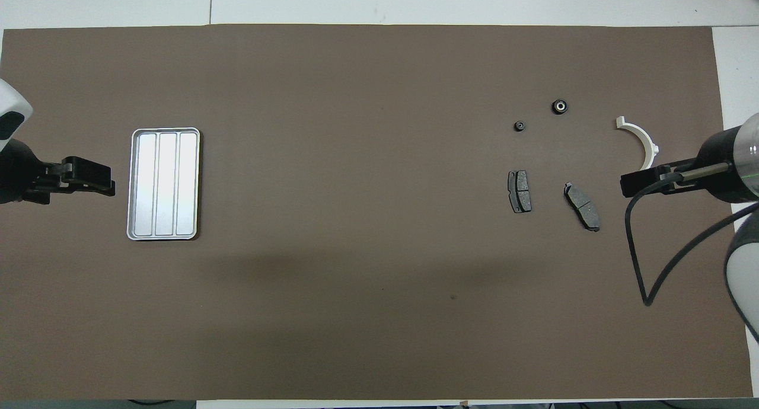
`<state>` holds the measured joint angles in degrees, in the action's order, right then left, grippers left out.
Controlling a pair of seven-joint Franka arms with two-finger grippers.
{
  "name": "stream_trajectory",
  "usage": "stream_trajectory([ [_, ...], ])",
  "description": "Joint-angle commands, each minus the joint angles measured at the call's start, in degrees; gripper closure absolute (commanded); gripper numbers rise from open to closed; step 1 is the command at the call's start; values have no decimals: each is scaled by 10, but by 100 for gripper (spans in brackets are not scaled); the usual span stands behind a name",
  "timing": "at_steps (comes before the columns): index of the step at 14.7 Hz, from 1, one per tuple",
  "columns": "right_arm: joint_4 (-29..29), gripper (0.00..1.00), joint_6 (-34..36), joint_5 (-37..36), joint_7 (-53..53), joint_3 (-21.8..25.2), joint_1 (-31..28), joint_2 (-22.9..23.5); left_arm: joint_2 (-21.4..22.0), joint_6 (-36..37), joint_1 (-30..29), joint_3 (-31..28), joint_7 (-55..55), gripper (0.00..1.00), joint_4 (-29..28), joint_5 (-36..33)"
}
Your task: Place bearing gear from tray to pile
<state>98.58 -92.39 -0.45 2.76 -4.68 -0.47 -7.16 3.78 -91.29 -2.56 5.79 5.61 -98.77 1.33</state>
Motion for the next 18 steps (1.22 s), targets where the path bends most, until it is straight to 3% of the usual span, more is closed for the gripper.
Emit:
stream_trajectory([
  [1,-12,0,21,18,-13,-4,-15,5,7,9,-1,1,-1,0,-1,-5],
  [18,-19,0,12,14,-33,-5,-11,3,7,9,-1,1,-1,0,-1,-5],
])
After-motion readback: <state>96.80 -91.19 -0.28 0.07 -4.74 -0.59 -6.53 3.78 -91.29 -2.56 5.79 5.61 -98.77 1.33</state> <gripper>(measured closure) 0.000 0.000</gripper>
